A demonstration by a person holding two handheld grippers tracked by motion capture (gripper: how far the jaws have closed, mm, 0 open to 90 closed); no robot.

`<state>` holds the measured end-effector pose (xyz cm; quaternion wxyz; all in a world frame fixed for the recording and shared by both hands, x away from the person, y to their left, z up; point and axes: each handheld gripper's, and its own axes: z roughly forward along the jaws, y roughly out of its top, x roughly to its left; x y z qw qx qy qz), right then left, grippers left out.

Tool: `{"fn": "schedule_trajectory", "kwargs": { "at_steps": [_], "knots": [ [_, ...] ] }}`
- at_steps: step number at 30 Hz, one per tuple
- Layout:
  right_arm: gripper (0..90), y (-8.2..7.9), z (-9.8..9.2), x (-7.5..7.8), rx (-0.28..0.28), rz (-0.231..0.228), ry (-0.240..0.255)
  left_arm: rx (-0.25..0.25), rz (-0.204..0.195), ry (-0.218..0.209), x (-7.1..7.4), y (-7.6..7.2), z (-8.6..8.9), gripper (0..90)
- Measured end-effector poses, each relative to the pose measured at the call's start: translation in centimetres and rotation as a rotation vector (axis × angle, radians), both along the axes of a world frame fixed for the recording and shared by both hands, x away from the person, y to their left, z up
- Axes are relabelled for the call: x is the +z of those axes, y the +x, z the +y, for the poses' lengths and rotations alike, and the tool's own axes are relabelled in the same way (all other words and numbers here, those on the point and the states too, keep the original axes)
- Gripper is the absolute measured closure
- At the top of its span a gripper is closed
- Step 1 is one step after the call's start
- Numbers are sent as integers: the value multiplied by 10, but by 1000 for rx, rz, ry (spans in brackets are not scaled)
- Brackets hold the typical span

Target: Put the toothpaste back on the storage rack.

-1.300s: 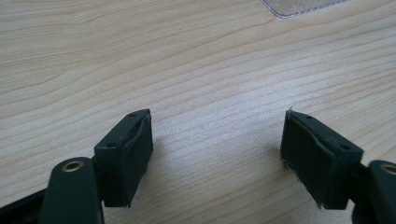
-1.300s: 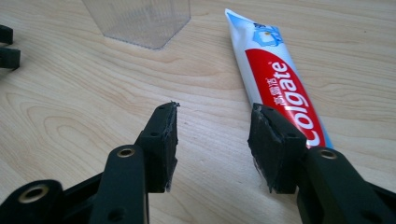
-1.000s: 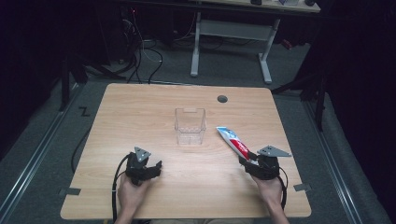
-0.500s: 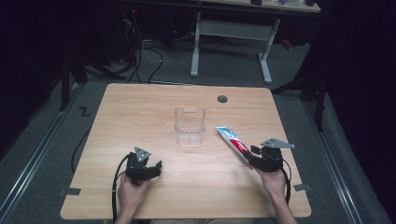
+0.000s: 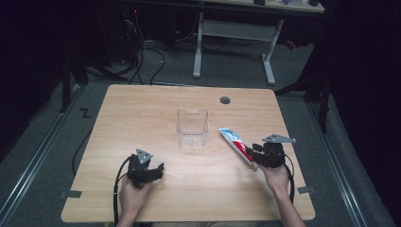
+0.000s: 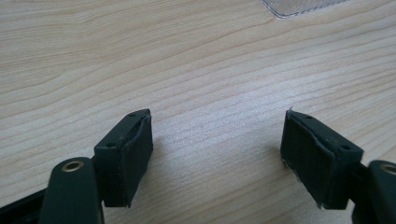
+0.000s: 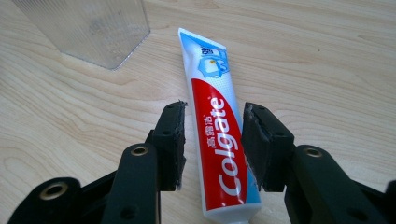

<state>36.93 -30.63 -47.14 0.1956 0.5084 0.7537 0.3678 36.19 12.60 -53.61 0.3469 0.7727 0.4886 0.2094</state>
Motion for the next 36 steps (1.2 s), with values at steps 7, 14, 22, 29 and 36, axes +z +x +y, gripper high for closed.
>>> {"fn": "schedule_trajectory", "kwargs": {
  "at_steps": [7, 14, 22, 29, 36],
  "knots": [
    [593, 13, 5, 11, 17, 6, -34, 0, 0, 0, 0, 0, 0, 257],
    [553, 31, 15, 15, 49, 44, -74, 0, 0, 3, 0, 0, 0, 253],
    [528, 56, 31, 12, 79, 114, -136, -1, 0, 3, 0, 0, 0, 251],
    [493, 76, 39, 6, 81, 192, -174, -2, 2, 3, 0, 0, 0, 251],
    [474, 87, 46, 0, 83, 245, -238, -2, 2, 3, 0, 0, 0, 250]
  ]
}}
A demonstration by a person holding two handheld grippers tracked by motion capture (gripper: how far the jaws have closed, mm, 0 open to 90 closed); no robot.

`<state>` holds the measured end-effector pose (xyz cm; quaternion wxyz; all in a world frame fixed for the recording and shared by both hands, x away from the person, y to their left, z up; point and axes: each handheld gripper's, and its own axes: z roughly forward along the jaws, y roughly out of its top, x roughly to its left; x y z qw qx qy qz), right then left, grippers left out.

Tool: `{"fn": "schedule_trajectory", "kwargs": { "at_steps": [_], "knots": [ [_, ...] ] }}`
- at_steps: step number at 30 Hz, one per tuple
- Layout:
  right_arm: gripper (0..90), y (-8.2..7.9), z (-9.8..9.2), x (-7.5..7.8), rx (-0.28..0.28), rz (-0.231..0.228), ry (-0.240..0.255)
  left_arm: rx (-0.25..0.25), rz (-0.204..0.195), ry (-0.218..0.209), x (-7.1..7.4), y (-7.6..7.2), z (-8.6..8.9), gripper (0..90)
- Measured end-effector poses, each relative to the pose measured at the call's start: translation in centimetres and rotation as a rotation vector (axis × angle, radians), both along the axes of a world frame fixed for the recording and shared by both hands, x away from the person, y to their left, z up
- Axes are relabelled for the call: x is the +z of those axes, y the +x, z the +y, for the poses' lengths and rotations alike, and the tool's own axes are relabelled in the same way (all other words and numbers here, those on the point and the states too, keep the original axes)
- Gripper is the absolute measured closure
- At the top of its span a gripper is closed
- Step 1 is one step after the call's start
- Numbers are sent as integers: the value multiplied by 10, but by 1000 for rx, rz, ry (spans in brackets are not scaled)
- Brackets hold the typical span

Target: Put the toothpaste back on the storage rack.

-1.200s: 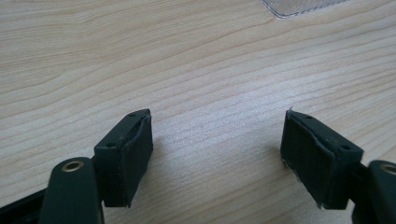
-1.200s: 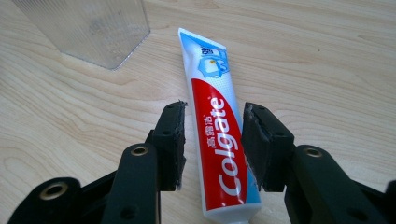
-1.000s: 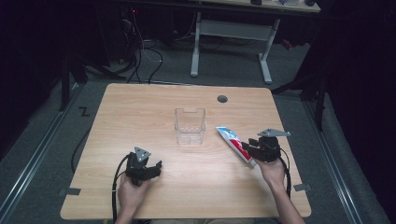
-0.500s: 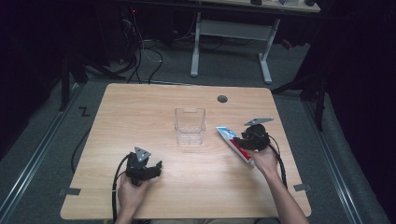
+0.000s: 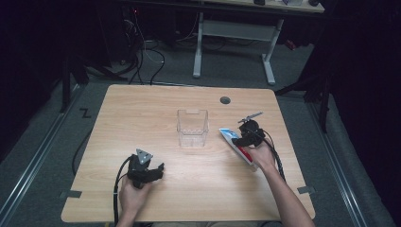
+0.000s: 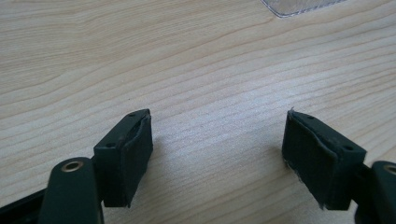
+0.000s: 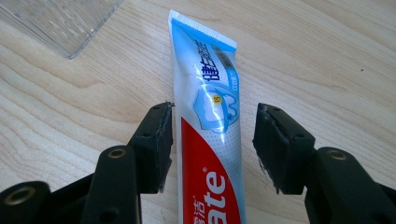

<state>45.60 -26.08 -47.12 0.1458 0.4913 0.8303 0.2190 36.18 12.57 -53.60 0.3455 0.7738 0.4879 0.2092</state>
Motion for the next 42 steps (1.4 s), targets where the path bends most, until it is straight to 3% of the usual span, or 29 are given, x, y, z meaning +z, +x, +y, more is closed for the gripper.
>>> {"fn": "schedule_trajectory", "kwargs": {
  "at_steps": [5, 13, 22, 29, 38, 42],
  "knots": [
    [477, 5, 4, -8, 0, 56, -31, 0, 0, 0, 0, 0, 0, 250],
    [511, 11, 9, -16, 15, 106, -76, -1, 0, 0, 0, 0, 0, 250],
    [518, 16, 15, -17, 28, 136, -137, -2, 0, 1, 0, 0, 0, 248],
    [535, 16, 23, -21, 59, 137, -221, -1, -3, 1, 0, -1, 0, 248],
    [675, 21, 9, -20, 47, 197, -90, -2, -2, 0, 0, -1, 0, 248],
    [700, 19, 11, -19, 64, 178, -108, -1, -2, 0, 0, -1, 0, 247]
  ]
}}
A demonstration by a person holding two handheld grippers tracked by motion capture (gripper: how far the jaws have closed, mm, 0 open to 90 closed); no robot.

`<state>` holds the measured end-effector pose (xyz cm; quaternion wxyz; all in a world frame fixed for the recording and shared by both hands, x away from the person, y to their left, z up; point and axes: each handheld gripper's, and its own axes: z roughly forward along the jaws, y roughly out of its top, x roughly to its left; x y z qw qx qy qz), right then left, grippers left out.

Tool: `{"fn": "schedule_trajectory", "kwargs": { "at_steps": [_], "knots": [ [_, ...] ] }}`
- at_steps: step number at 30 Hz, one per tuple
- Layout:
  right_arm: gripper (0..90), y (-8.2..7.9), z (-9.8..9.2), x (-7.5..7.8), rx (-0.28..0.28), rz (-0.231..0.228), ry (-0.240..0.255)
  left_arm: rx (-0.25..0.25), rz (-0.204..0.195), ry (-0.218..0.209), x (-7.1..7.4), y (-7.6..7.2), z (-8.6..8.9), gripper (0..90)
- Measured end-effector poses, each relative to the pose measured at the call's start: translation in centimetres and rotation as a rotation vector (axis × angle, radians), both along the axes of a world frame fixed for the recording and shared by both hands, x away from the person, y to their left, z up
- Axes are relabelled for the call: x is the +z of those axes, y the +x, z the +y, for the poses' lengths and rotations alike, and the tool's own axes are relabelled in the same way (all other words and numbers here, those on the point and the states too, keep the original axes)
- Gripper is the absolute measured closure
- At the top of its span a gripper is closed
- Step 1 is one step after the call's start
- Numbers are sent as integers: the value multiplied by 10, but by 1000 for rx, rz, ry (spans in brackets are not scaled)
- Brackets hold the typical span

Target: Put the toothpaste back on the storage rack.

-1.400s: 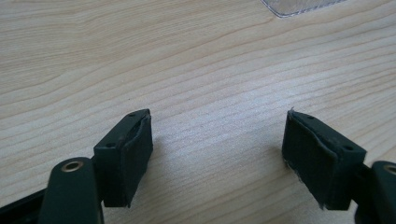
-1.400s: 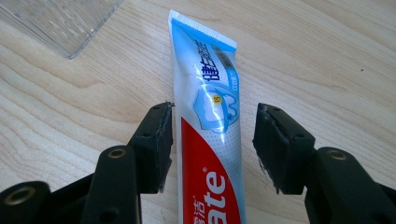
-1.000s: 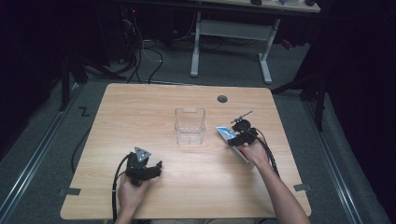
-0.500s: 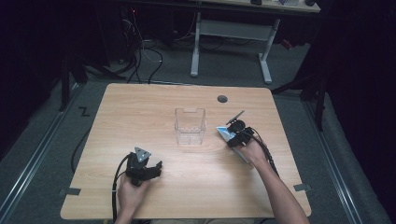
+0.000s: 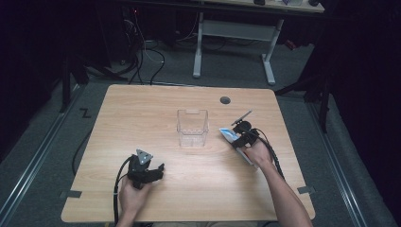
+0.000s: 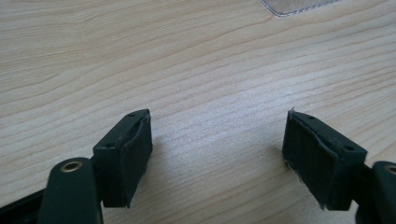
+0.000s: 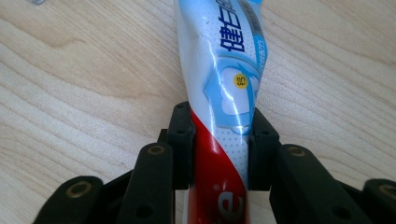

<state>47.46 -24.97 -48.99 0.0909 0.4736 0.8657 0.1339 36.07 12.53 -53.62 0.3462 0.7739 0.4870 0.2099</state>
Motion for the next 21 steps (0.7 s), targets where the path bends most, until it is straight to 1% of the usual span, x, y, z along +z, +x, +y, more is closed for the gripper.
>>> {"fn": "schedule_trajectory", "kwargs": {
  "at_steps": [2, 6, 9, 10, 12, 15, 21],
  "knots": [
    [706, -3, 2, 0, 10, -14, -9, 0, 0, 0, 0, 0, 0, 248],
    [706, -9, -1, 3, 7, -14, 31, 0, 0, 0, 0, 0, 0, 248],
    [704, -15, -5, 8, 13, -32, 64, 0, 0, 0, 0, 0, 0, 247],
    [704, -18, -5, 10, 5, -35, 72, 0, 0, 0, 0, 0, 0, 247],
    [703, -22, -8, 16, 13, -62, 89, 0, 0, 0, 0, 0, 0, 247],
    [701, -29, -13, 27, 7, -90, 141, 0, 0, 0, 0, 0, 0, 247],
    [699, -41, -18, 43, 16, -148, 199, 0, 0, 0, 0, 0, 0, 247]
  ]
}}
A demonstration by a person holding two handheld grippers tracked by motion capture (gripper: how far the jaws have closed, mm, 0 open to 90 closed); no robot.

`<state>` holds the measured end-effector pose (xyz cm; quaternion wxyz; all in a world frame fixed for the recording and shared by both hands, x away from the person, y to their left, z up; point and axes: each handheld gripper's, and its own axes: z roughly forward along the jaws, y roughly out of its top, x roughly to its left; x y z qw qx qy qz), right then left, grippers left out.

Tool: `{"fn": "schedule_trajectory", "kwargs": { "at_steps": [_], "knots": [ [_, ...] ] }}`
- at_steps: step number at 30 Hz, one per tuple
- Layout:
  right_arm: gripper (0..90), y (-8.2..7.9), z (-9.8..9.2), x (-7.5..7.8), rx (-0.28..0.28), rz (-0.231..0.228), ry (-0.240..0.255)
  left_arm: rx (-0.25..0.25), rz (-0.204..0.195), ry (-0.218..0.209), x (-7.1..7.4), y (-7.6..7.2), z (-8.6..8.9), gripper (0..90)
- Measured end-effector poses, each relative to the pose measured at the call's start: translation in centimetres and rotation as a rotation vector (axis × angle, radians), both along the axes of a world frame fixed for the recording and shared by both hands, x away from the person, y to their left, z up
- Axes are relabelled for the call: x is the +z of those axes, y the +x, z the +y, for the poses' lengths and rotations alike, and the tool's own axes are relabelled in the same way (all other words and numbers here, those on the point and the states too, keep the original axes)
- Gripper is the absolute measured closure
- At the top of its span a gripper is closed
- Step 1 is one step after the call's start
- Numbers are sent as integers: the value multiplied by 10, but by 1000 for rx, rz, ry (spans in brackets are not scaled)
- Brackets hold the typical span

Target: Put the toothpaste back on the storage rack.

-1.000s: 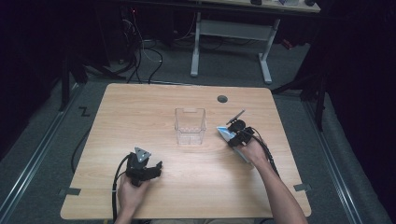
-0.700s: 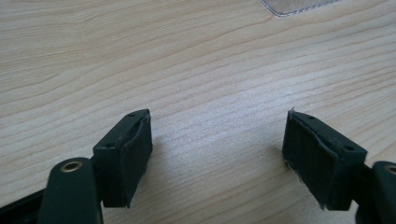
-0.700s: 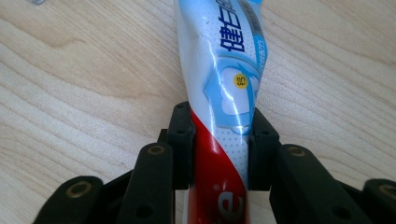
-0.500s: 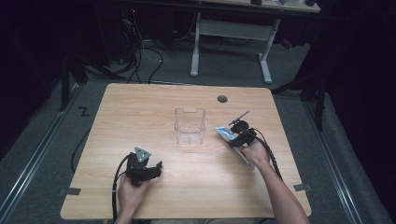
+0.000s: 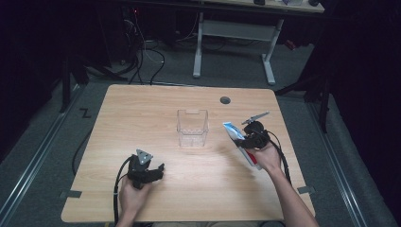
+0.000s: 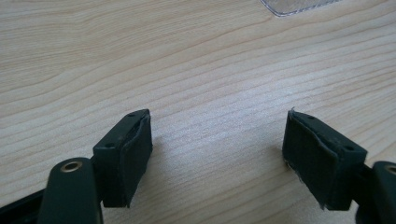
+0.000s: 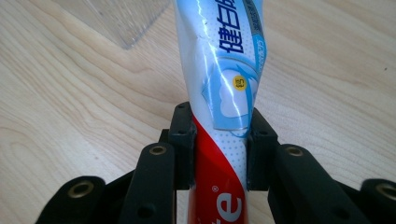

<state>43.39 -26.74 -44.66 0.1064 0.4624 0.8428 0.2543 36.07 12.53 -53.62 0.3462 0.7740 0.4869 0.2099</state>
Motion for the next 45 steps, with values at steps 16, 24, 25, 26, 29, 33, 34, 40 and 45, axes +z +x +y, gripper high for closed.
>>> {"fn": "schedule_trajectory", "kwargs": {
  "at_steps": [16, 24, 25, 26, 29, 33, 34, 40, 45],
  "knots": [
    [696, -13, 10, 22, 56, -102, 122, 0, 0, 0, 0, 0, 0, 247],
    [692, -14, 17, 30, 84, -139, 162, 0, 0, 0, 0, 0, 0, 247],
    [692, -14, 18, 31, 85, -142, 166, 0, 0, 0, 0, 0, 0, 247],
    [691, -14, 19, 31, 87, -147, 173, 0, 0, 0, 0, 0, 0, 247],
    [691, -13, 23, 34, 95, -160, 202, 0, 0, 0, 0, 0, 0, 247],
    [689, -10, 29, 39, 104, -170, 216, 0, 0, 1, 0, 0, 0, 247],
    [689, -9, 29, 40, 108, -172, 219, -1, 0, 1, 0, 0, 0, 247],
    [687, -2, 41, 48, 127, -190, 240, -1, 0, 1, 0, 0, 0, 247],
    [687, 4, 53, 57, 146, -212, 259, 0, 0, 0, 0, 0, 0, 247]
  ]
}}
